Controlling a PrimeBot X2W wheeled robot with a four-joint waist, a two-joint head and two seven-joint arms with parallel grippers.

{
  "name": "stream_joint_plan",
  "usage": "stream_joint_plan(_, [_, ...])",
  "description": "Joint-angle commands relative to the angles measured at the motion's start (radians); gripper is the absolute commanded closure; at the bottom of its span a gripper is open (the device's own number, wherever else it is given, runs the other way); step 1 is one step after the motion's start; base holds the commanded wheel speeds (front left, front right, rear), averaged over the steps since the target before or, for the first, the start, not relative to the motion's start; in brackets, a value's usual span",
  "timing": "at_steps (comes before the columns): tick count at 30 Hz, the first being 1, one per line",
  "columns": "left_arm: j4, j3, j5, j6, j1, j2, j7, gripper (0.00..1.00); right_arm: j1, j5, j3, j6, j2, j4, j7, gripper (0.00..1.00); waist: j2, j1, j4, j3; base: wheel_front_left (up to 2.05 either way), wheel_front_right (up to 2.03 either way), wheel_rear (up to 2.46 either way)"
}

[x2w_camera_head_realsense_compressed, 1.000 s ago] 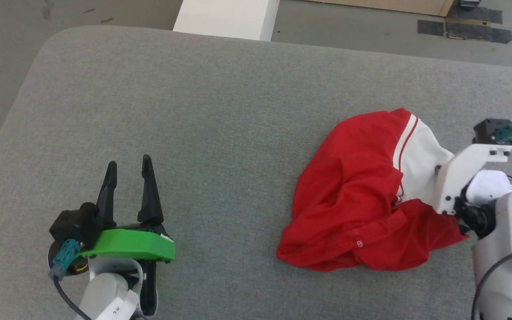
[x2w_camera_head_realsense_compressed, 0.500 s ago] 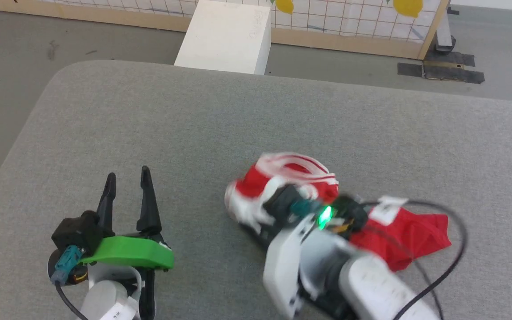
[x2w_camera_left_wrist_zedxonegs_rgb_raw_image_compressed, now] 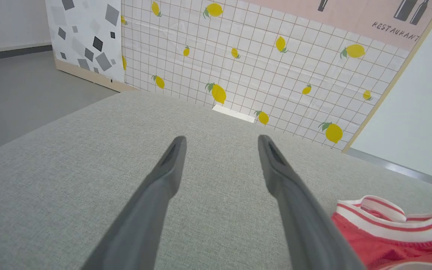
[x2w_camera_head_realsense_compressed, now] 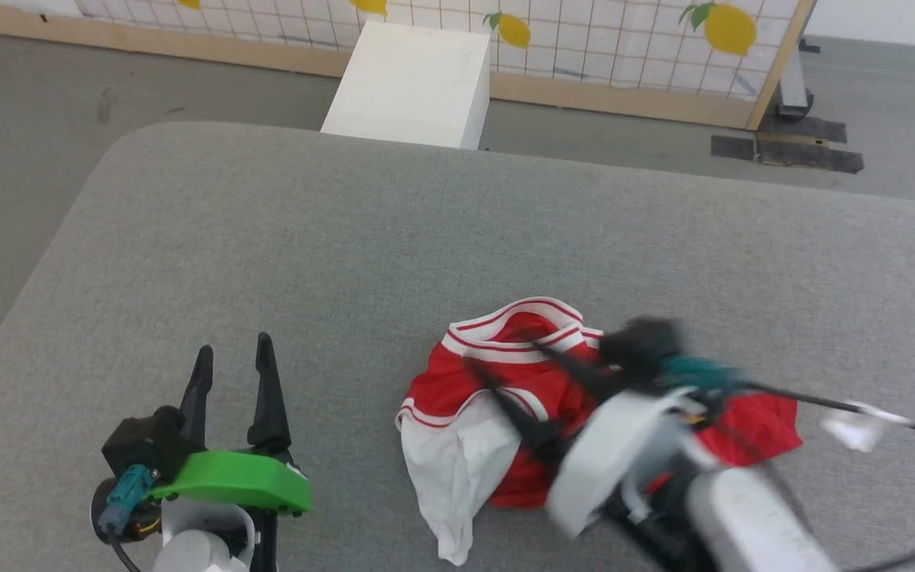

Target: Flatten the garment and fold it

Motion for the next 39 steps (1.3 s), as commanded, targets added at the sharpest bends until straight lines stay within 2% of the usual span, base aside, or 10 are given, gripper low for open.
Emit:
stream_joint_plan(1, [0.005, -0.006, 0.011, -0.007, 0.018, -0.003, -0.004, 0.00, 0.021, -0.016, -0.065, -0.002, -0.001, -0.032, -0.060, 0.00, 0.0000, 0.0000, -0.019, -0.018, 0.00, 0.00, 0.00])
stream_joint_plan(7, [0.063, -0.075, 0.015, -0.043, 0.038, -0.003, 0.002, 0.00, 0.106, -0.163, -0.383, -0.002, -0.001, -0.075, -0.211, 0.00, 0.0000, 0.0000, -0.059, -0.038, 0.00, 0.00, 0.00])
stream_joint_plan(13, [0.110, -0.194, -0.052, -0.066, 0.059, -0.003, 0.179, 0.00, 0.181, -0.185, -0.543, -0.002, -0.001, -0.045, -0.232, 0.00, 0.0000, 0.0000, -0.105, -0.031, 0.00, 0.00, 0.00])
stream_joint_plan(21, [0.105, -0.239, -0.086, 0.067, 0.076, 0.013, 0.485, 0.00, 0.181, -0.135, -0.543, -0.002, -0.001, -0.036, -0.248, 0.00, 0.0000, 0.0000, -0.172, 0.003, 0.00, 0.00, 0.00])
stream_joint_plan(24, [0.103, -0.249, -0.096, 0.088, 0.082, 0.023, 0.595, 0.00, 0.171, -0.121, -0.531, -0.002, -0.001, -0.031, -0.256, 0.00, 0.0000, 0.0000, -0.192, 0.009, 0.00, 0.00, 0.00])
stream_joint_plan(25, [0.104, -0.257, -0.099, 0.089, 0.088, 0.031, 0.645, 0.13, 0.169, -0.119, -0.526, -0.002, -0.001, -0.028, -0.258, 0.00, 0.0000, 0.0000, -0.199, 0.011, 0.00, 0.00, 0.00])
stream_joint_plan(26, [0.102, -0.266, -0.102, 0.087, 0.093, 0.039, 0.684, 0.71, 0.168, -0.118, -0.523, -0.002, -0.001, -0.026, -0.259, 0.00, 0.0000, 0.0000, -0.205, 0.012, 0.00, 0.00, 0.00])
stream_joint_plan(27, [0.094, -0.271, -0.106, 0.085, 0.098, 0.049, 0.720, 1.00, 0.167, -0.115, -0.520, -0.002, -0.001, -0.022, -0.261, 0.00, 0.0000, 0.0000, -0.210, 0.013, 0.00, 0.00, 0.00])
stream_joint_plan(30, [0.059, -0.255, -0.110, 0.092, 0.103, 0.081, 0.748, 1.00, 0.167, -0.110, -0.516, -0.002, -0.001, -0.013, -0.264, 0.00, 0.0000, 0.0000, -0.222, 0.017, 0.00, 0.00, 0.00])
stream_joint_plan(39, [0.009, -0.042, -0.058, 0.226, 0.030, 0.249, 0.636, 1.00, 0.159, -0.106, -0.512, -0.002, -0.001, 0.004, -0.268, 0.00, 0.0000, 0.0000, -0.240, 0.042, 0.00, 0.00, 0.00])
